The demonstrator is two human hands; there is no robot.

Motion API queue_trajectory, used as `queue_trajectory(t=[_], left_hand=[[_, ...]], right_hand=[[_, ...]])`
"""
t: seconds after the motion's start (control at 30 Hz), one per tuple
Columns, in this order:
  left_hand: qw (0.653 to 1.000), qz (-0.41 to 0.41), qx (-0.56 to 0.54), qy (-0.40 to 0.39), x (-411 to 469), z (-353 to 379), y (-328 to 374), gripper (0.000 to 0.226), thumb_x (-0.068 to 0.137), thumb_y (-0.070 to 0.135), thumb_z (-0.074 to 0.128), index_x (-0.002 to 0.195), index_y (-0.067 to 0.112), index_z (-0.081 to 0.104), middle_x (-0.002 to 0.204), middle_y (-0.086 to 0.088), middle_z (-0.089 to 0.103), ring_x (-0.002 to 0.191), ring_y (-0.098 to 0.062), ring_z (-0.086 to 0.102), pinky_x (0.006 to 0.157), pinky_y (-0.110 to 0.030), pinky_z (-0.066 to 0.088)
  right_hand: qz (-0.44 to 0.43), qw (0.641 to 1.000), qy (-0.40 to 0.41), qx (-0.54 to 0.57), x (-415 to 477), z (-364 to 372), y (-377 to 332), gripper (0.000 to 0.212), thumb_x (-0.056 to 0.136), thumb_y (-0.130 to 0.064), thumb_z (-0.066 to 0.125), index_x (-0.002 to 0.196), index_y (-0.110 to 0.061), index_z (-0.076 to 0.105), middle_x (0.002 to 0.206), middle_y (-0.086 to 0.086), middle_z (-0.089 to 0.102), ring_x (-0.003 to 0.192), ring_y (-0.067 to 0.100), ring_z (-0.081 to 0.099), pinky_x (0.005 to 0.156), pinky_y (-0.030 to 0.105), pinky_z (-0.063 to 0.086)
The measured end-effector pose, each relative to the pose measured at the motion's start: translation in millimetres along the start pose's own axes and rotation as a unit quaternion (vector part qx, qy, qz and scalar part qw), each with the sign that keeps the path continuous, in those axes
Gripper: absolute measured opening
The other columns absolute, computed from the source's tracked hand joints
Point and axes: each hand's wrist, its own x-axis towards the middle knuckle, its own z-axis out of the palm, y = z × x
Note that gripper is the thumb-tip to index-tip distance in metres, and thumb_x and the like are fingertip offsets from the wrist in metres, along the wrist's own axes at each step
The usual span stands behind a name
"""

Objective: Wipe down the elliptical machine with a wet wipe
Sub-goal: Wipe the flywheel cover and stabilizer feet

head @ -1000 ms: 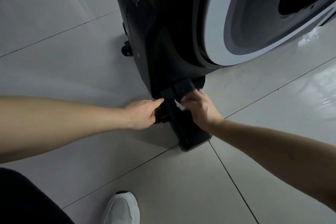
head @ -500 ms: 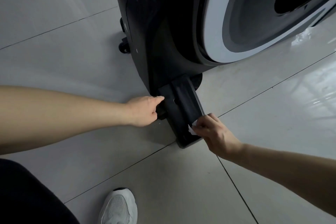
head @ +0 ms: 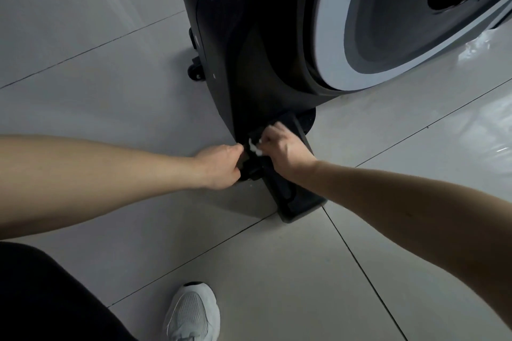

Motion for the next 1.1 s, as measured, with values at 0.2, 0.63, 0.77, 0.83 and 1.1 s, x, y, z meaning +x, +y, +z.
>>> queue_trajectory(t=[0.2,0.63,0.77,0.83,1.1], left_hand=[[0.999,0.012,0.003,-0.034,-1.0,4.5,-11.5,0.027,0.091,0.020,0.050,0.117,0.017,0.057,0.106,-0.002,0.069,0.098,-0.025,0.064,0.076,-0.035,0.052],[0.998,0.028,0.044,-0.044,2.8,-2.5,-6.8,0.010,0.092,0.026,0.053,0.095,0.018,0.049,0.109,-0.012,0.067,0.098,-0.034,0.064,0.071,-0.034,0.049],[0.997,0.034,0.039,-0.055,5.0,0.8,-4.0,0.024,0.093,0.025,0.051,0.114,0.020,0.059,0.108,-0.001,0.069,0.098,-0.024,0.063,0.072,-0.032,0.048],[0.997,0.036,0.040,-0.061,4.9,2.4,-1.4,0.027,0.093,0.025,0.050,0.118,0.021,0.059,0.110,0.000,0.069,0.100,-0.024,0.063,0.072,-0.031,0.047],[0.994,0.033,0.090,-0.054,5.2,-0.4,19.4,0.020,0.094,0.028,0.051,0.110,0.017,0.059,0.117,-0.015,0.068,0.107,-0.037,0.065,0.079,-0.035,0.051]], right_hand=[[-0.073,0.989,-0.122,0.041,-72.4,-16.0,-10.5,0.031,0.072,0.016,0.059,0.086,-0.009,0.073,0.093,0.009,0.061,0.084,0.030,0.056,0.070,0.040,0.053],[-0.021,0.996,-0.081,-0.033,-14.1,2.5,-13.2,0.011,0.074,0.006,0.067,0.078,-0.004,0.071,0.089,0.013,0.058,0.082,0.034,0.054,0.064,0.040,0.047],[-0.063,0.988,-0.144,-0.008,-79.8,-13.4,-33.1,0.011,0.070,0.000,0.070,0.071,-0.011,0.070,0.084,0.006,0.054,0.079,0.027,0.049,0.064,0.034,0.042],[-0.062,0.985,-0.162,-0.015,-82.7,-16.5,-35.7,0.013,0.062,0.000,0.074,0.066,-0.012,0.070,0.080,0.006,0.054,0.076,0.028,0.050,0.061,0.035,0.046],[0.046,0.993,-0.095,-0.055,3.0,-9.7,-20.9,0.019,0.077,0.003,0.056,0.076,-0.001,0.074,0.091,0.021,0.057,0.084,0.040,0.054,0.070,0.045,0.051]])
